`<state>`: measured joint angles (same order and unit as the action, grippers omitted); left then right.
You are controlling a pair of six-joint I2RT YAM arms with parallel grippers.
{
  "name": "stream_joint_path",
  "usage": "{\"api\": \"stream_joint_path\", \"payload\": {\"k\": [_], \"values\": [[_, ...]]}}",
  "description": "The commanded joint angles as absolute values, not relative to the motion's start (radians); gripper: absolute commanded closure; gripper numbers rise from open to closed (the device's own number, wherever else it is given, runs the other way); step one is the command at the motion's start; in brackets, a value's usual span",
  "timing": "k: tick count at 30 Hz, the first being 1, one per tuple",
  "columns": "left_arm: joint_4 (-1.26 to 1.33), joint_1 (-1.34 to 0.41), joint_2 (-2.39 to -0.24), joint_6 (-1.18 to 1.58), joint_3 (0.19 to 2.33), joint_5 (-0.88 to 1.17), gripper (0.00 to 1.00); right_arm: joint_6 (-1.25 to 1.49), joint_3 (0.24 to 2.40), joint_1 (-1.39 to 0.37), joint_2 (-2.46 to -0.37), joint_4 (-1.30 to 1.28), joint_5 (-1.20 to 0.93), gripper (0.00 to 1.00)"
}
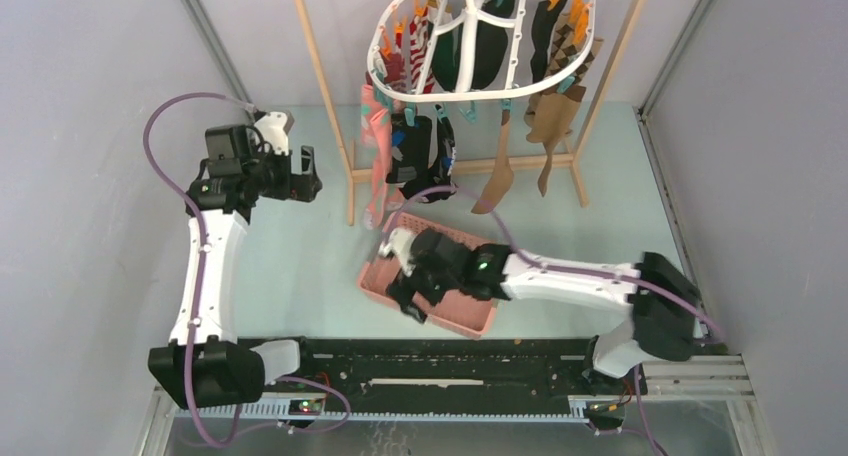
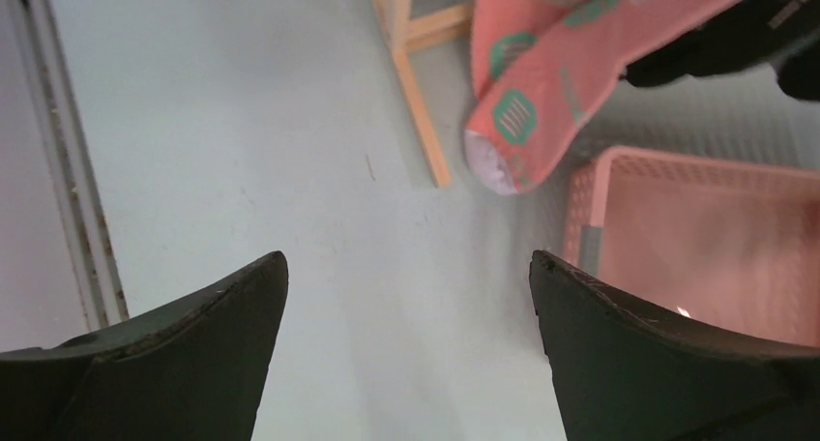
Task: Remove the socks clipped to the hanger
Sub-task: Remove the sock from the hanger.
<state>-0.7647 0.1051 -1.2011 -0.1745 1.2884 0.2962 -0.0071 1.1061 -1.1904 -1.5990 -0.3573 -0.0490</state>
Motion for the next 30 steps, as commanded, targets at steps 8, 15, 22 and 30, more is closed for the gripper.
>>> {"api": "stream_joint_path", "payload": {"k": [8, 15, 22, 30], "values": [[-0.891, 0.085, -1.117, -0.258, 1.263, 0.495, 0.0, 0.238, 1.04, -0.871, -1.152, -0.118, 0.192, 0.03], [-0.916, 0.036, -1.063, -0.272, 1.228, 0.527, 0.0, 0.206, 1.067, -0.756, -1.233, -0.012, 0.102, 0.09], [-0.922, 0.008, -1.039, -0.24, 1.21, 0.56, 0.0, 0.208, 1.078, -0.767, -1.379, 0.189, 0.216, 0.19], [-0.942, -0.021, -1.015, -0.239, 1.216, 0.578, 0.0, 0.231, 1.146, -0.777, -1.515, 0.285, 0.39, 0.48]]}}
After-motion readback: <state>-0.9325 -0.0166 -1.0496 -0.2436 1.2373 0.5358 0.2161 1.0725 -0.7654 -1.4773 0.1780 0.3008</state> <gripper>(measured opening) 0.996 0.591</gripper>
